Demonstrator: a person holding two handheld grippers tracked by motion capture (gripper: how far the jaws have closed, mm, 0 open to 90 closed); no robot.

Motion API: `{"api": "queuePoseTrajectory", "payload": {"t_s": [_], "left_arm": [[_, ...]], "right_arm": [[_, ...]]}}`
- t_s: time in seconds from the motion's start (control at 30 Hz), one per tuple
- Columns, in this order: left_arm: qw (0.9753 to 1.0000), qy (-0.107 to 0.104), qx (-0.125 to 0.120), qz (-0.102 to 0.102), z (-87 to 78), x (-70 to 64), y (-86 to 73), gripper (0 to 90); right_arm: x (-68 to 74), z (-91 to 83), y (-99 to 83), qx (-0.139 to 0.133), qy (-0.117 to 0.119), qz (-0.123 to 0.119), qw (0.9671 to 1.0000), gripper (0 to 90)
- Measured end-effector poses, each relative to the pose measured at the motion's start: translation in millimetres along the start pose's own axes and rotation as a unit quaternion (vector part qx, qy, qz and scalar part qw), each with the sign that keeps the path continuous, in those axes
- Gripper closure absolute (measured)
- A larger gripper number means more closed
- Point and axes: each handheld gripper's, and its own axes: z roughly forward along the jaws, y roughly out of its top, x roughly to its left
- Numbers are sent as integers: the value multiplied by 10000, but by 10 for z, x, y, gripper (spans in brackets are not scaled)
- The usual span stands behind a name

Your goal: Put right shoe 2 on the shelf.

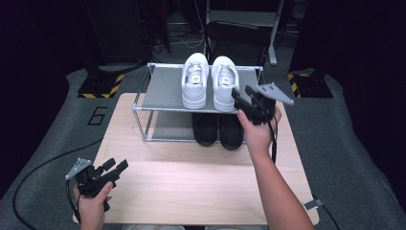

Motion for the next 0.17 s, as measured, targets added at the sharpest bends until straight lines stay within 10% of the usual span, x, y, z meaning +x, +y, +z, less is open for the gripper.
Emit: {"api": "queuePoseTrajectory", "payload": {"t_s": [0.17], "left_arm": [[10000, -58, 7, 62, -13, -13, -29, 350]], "right_arm": [[35, -602, -488, 0, 473, -312, 9984, 463]]}}
